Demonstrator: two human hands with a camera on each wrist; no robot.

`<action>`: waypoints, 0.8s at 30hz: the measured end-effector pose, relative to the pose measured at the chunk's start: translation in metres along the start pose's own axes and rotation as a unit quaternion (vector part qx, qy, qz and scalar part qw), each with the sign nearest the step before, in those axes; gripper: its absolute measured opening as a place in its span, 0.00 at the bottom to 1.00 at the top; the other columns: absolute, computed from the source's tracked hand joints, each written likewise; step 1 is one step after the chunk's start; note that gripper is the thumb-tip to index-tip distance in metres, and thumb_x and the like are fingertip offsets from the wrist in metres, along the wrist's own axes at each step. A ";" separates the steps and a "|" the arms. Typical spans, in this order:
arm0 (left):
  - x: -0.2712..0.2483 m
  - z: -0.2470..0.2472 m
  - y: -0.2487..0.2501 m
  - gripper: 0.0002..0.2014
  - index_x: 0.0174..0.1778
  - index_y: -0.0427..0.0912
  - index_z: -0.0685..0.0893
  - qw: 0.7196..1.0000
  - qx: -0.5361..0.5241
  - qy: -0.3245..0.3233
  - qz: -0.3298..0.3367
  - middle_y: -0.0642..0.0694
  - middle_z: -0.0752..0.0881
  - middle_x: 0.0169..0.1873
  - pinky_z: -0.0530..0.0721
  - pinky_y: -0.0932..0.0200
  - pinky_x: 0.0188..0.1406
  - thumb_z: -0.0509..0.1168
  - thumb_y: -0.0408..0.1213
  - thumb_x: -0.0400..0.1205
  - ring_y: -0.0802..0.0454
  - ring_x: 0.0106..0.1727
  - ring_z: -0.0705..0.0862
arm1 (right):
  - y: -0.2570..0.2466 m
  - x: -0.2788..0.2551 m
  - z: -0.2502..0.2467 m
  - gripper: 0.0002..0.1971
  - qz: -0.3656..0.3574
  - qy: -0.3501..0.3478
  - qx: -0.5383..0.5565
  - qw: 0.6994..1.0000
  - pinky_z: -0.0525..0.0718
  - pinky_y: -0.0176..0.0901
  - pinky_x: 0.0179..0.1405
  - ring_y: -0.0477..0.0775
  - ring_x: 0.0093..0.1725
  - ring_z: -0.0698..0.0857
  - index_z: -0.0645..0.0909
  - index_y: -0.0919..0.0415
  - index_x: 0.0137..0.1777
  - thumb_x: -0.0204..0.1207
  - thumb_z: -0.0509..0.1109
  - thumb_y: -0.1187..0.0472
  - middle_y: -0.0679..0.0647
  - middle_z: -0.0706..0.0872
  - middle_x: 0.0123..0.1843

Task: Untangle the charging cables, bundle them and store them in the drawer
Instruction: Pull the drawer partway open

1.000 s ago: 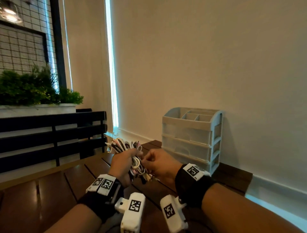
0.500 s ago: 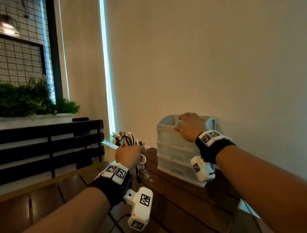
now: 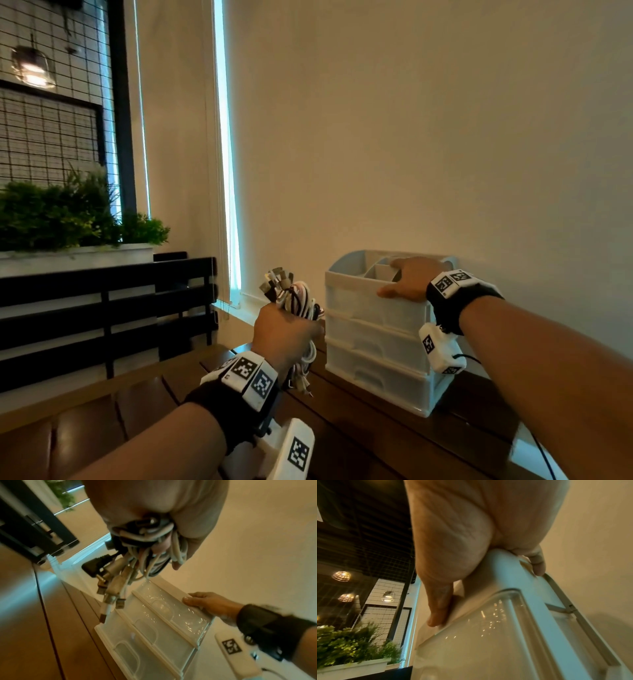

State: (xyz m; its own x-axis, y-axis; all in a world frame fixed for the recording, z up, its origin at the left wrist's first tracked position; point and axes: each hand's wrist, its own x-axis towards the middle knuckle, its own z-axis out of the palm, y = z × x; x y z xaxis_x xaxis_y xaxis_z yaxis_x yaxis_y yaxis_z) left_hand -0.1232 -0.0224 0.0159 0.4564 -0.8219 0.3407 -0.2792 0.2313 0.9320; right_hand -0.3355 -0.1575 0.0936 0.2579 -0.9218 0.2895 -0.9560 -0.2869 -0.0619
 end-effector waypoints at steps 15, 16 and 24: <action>-0.033 -0.034 0.008 0.11 0.47 0.50 0.79 0.938 0.314 0.038 0.141 0.51 0.81 0.34 0.78 0.58 0.41 0.66 0.35 0.69 0.42 0.44 0.84 | -0.033 -0.113 -0.028 0.42 -0.112 0.042 0.034 0.992 0.70 0.51 0.68 0.54 0.73 0.73 0.67 0.40 0.78 0.64 0.70 0.28 0.47 0.75 0.77; -0.032 -0.040 0.009 0.12 0.48 0.50 0.80 0.938 0.317 0.044 0.136 0.51 0.81 0.34 0.77 0.59 0.40 0.66 0.36 0.69 0.42 0.43 0.83 | -0.032 -0.115 -0.028 0.42 -0.113 0.044 0.042 0.992 0.71 0.52 0.69 0.53 0.73 0.74 0.68 0.40 0.78 0.64 0.70 0.28 0.47 0.75 0.76; -0.020 -0.057 0.005 0.10 0.45 0.47 0.81 0.961 0.258 0.040 0.090 0.51 0.82 0.35 0.77 0.60 0.38 0.70 0.37 0.69 0.48 0.40 0.83 | -0.025 -0.122 -0.012 0.46 -0.074 0.153 0.241 0.955 0.69 0.48 0.73 0.55 0.73 0.70 0.71 0.46 0.76 0.57 0.82 0.37 0.51 0.71 0.72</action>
State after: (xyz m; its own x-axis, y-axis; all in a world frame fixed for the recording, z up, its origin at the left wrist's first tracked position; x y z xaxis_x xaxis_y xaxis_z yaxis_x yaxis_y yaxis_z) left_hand -0.0855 0.0247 0.0210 0.4191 -0.7451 0.5189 -0.7319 0.0610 0.6787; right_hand -0.3447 -0.0348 0.0718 0.2607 -0.7635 0.5909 -0.7172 -0.5629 -0.4108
